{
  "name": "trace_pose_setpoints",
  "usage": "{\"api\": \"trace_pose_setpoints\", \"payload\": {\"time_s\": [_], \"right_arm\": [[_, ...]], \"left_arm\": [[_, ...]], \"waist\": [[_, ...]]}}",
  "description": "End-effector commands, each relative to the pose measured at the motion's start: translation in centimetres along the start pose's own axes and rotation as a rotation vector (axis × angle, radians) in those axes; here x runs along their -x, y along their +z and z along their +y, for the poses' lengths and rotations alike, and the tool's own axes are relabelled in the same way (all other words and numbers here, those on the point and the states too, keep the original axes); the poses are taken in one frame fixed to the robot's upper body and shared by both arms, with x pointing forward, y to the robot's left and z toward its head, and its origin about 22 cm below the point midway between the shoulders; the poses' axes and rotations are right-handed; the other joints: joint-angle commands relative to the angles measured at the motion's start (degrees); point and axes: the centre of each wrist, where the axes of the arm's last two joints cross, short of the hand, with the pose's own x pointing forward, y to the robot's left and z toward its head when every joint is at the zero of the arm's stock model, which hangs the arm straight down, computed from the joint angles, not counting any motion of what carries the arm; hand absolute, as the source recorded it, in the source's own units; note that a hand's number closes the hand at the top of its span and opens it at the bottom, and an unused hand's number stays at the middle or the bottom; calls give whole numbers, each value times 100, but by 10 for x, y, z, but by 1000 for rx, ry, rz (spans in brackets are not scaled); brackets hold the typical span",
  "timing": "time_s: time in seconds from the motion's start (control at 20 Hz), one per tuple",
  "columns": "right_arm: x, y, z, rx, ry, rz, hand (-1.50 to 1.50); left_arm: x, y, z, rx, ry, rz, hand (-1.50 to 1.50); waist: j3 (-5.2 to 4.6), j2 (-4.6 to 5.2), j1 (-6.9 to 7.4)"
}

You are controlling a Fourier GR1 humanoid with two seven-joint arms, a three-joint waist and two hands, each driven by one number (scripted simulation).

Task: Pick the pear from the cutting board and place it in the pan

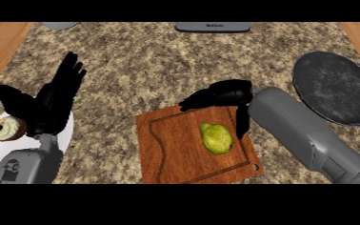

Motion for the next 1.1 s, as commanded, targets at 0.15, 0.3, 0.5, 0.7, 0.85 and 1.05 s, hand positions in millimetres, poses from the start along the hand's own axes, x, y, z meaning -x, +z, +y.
{"api": "trace_pose_setpoints", "payload": {"time_s": [0.15,0.3,0.5,0.7,0.85,1.05], "right_arm": [[0,-19,17,-67,-126,-106,-150],[8,-16,25,-95,-138,-108,-150],[-7,-39,33,-123,-134,-158,150],[-4,-49,38,-49,-107,-215,150],[-8,-48,42,-25,-135,-231,150],[-2,-39,48,-22,-143,-248,150]], "left_arm": [[18,20,-10,2,15,0,0],[15,6,1,0,4,-2,0],[7,1,-11,3,4,1,0],[10,8,-5,-13,-15,-5,0],[-1,8,-13,-9,2,-3,0],[5,8,10,-9,-21,4,0]], "waist": [[1,-13,9],[0,4,-3],[0,-19,-49],[2,-2,14],[2,-22,-30],[1,-9,-17]]}}
